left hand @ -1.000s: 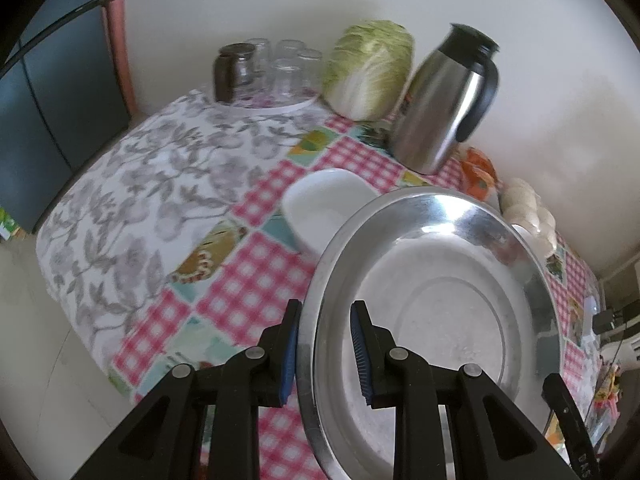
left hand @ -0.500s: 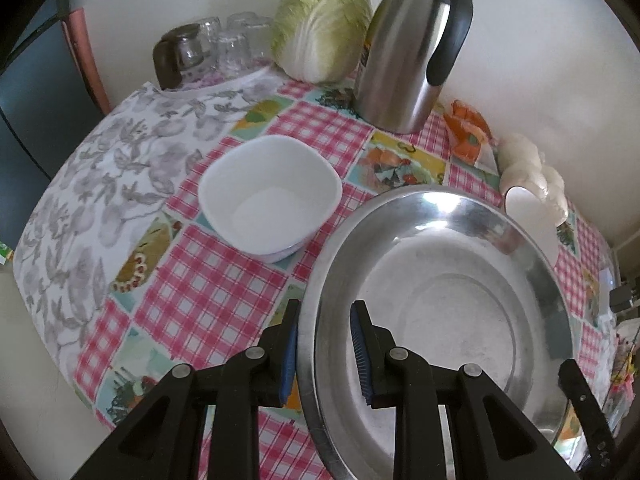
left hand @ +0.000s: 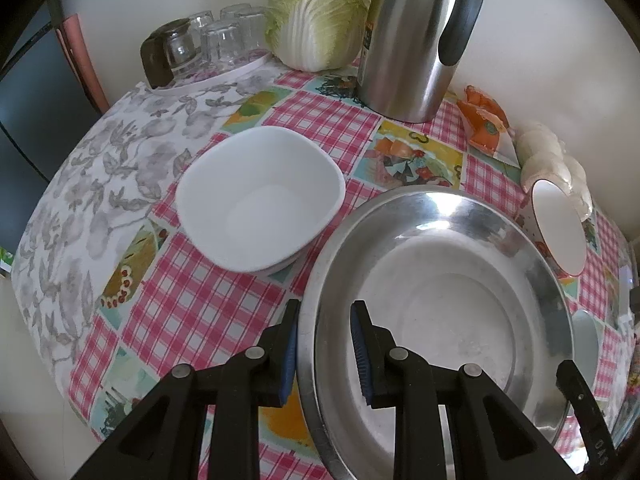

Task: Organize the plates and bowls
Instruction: 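Carry the steel basin toward the white square bowl and open both tools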

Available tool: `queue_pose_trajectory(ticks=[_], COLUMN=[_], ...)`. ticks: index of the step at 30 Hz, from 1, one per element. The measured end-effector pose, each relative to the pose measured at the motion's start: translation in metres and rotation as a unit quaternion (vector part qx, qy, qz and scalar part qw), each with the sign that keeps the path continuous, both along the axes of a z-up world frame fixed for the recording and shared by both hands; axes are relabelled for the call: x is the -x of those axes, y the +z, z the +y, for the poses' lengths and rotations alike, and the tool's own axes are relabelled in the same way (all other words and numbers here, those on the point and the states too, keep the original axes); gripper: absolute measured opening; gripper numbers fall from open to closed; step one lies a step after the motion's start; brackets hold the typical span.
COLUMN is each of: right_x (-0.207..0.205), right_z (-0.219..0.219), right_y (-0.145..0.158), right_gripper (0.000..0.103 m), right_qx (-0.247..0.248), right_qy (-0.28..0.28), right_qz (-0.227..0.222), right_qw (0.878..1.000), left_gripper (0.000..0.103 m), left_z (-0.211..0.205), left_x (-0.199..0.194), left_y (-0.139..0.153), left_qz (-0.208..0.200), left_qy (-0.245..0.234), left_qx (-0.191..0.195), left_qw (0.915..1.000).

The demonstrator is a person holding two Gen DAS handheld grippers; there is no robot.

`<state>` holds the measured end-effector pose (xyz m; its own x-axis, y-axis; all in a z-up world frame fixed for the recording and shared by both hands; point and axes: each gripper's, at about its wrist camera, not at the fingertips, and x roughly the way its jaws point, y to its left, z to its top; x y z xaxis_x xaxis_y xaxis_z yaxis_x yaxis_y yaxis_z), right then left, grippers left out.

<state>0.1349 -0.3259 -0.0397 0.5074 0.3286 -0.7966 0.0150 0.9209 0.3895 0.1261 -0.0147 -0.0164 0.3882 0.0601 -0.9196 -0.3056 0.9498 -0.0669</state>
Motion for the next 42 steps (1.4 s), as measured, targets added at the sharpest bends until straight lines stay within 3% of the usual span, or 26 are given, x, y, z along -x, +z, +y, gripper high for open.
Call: queue_pose_trajectory(ticks=[18, 26, 30, 32, 36, 37, 40, 42], right_x=[-0.009, -0.007, -0.003, -0.001, 0.007, 0.009, 0.017, 0.022], right_z=[0.014, 0.012, 0.012, 0.011, 0.011, 0.011, 0.013, 0.015], right_y=[-0.011, -0.008, 0.001, 0.006, 0.014, 0.016, 0.018, 0.019], right_gripper=[0.014, 0.015, 0.02, 0.02, 0.02, 0.023, 0.047, 0.048], right_qx=[0.062, 0.064, 0.064, 0.066, 0.079, 0.082, 0.084, 0.088], right_qy=[0.012, 0.009, 0.008, 0.008, 0.008, 0.008, 0.009, 0.013], right_qz=[-0.005, -0.004, -0.011, -0.015, -0.023, -0.024, -0.025, -0.025], right_qw=[0.998, 0.998, 0.998, 0.998, 0.997, 0.996, 0.996, 0.996], left_gripper=[0.027, 0.028, 0.03, 0.034, 0.06, 0.06, 0.063, 0.067], left_z=[0.0, 0.004, 0.004, 0.003, 0.001, 0.001, -0.001, -0.002], left_x=[-0.013, -0.012, -0.009, -0.006, 0.001, 0.003, 0.008, 0.013], left_y=[-0.025, -0.022, -0.014, -0.008, 0.002, 0.003, 0.003, 0.002], left_qz=[0.014, 0.017, 0.02, 0.017, 0.009, 0.008, 0.014, 0.014], left_qy=[-0.005, -0.007, -0.009, -0.013, -0.019, -0.019, -0.023, -0.027], left_qx=[-0.008, 0.01, 0.011, 0.011, 0.001, 0.002, -0.001, -0.006], left_qw=[0.9999, 0.9998, 0.9997, 0.9997, 0.9998, 0.9998, 0.9996, 0.9995])
